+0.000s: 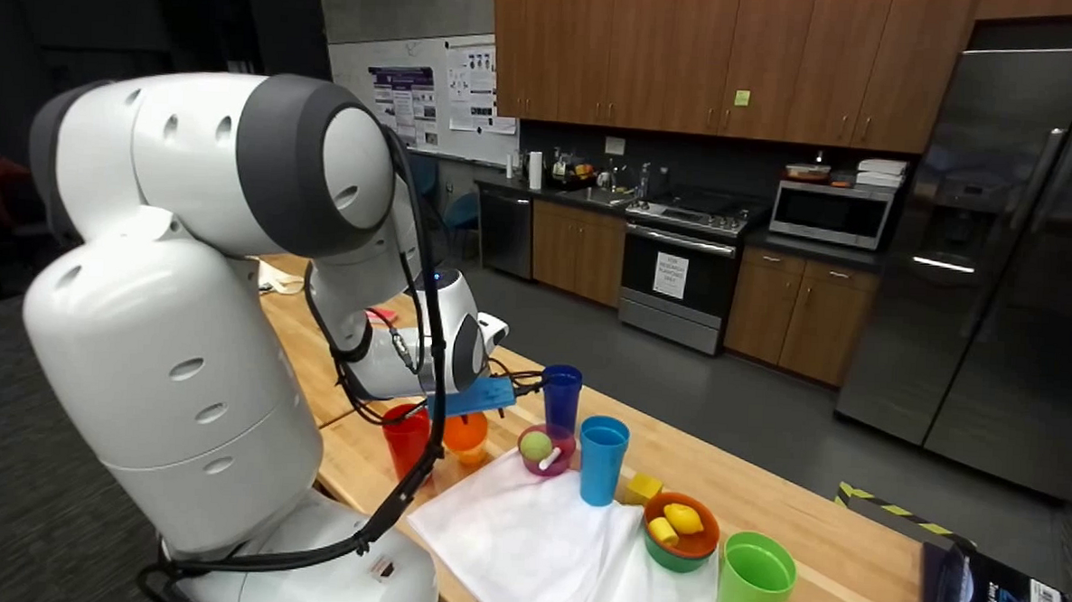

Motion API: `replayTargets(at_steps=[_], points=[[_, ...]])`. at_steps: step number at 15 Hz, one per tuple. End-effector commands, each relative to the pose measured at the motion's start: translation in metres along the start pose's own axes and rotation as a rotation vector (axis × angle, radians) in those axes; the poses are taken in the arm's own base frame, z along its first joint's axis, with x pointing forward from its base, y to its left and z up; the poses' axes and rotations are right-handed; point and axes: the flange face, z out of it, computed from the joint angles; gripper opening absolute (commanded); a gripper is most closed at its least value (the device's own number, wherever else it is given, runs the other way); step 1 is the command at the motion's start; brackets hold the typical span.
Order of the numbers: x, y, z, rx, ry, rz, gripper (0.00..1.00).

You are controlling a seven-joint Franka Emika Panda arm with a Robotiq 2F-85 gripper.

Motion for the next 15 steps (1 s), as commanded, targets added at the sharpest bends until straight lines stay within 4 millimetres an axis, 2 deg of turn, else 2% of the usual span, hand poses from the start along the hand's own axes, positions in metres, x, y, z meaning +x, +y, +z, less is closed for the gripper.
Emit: replayTargets(at_steps=[1,6,10,15], points=[[0.014,-0.01,-0.006,0.011,0.036,-0.033,0.99],[0.027,-0.022,-0.001,0.014,0.053,-0.062,1.0],[0.036,-0.022,0.003,0.021,0.059,-0.061,1.0],[0.057,-0.027,-0.001,0.011,0.104,-0.083,1.0]])
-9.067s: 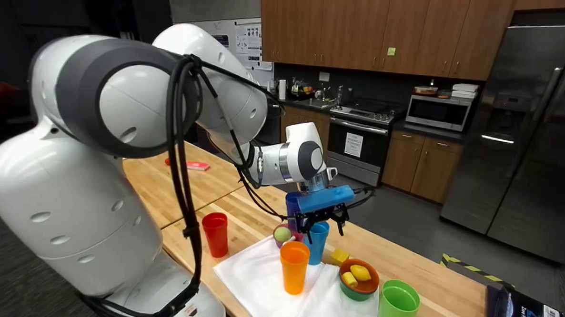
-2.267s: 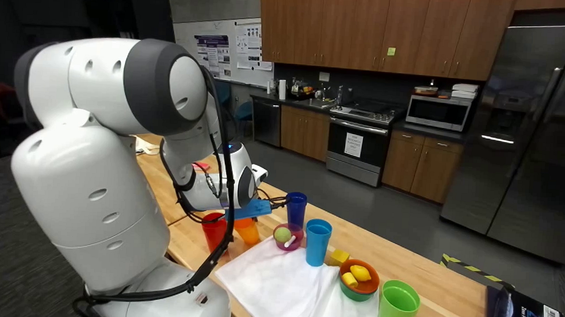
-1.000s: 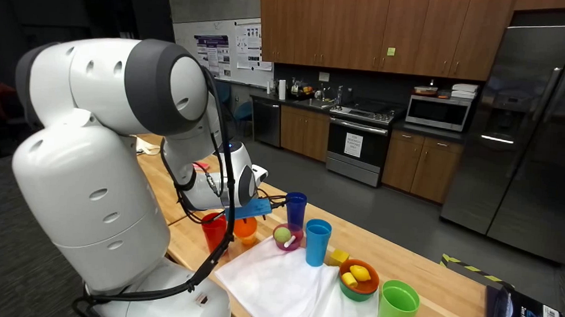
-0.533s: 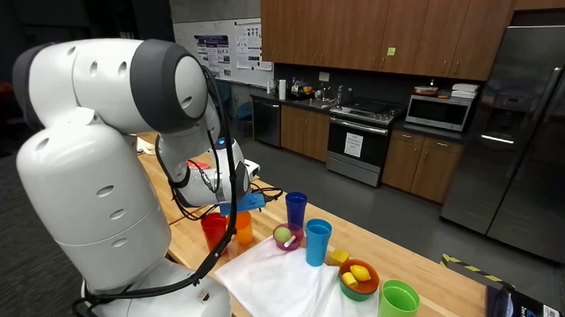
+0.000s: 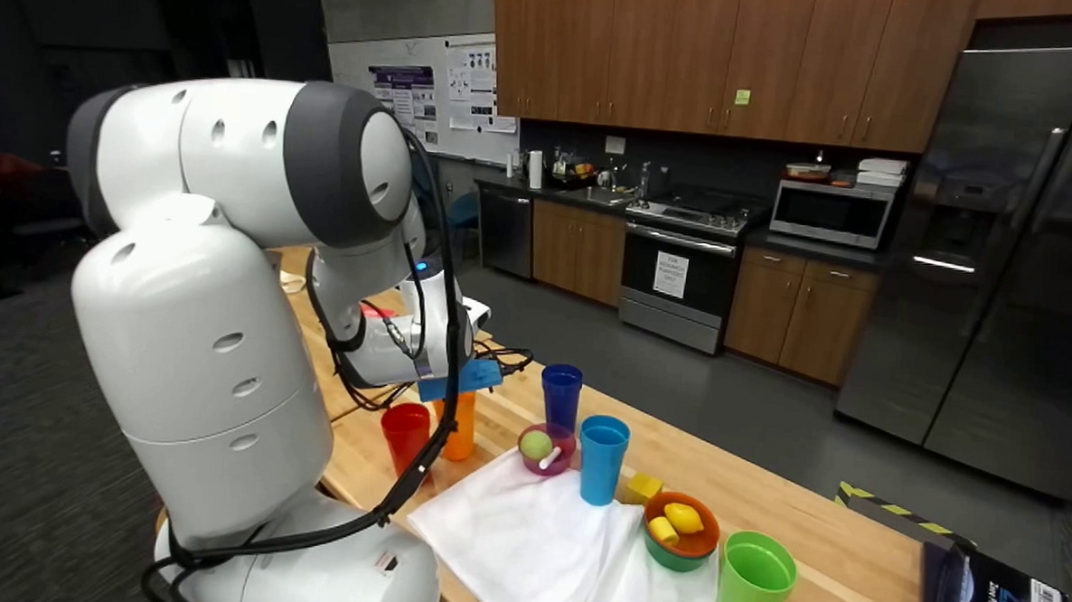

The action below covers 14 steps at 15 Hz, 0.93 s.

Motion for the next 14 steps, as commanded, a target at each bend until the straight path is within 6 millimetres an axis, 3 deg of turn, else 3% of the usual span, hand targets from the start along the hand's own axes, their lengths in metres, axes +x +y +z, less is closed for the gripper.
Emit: replayTargets(at_steps=[1,14], points=[[0.0163,-0.0012,-0.0018,-0.012,0.043,-0.016,1.0],[0.0145,-0.002,-0.0027,-0.009,0.031,-0.021,1.0]])
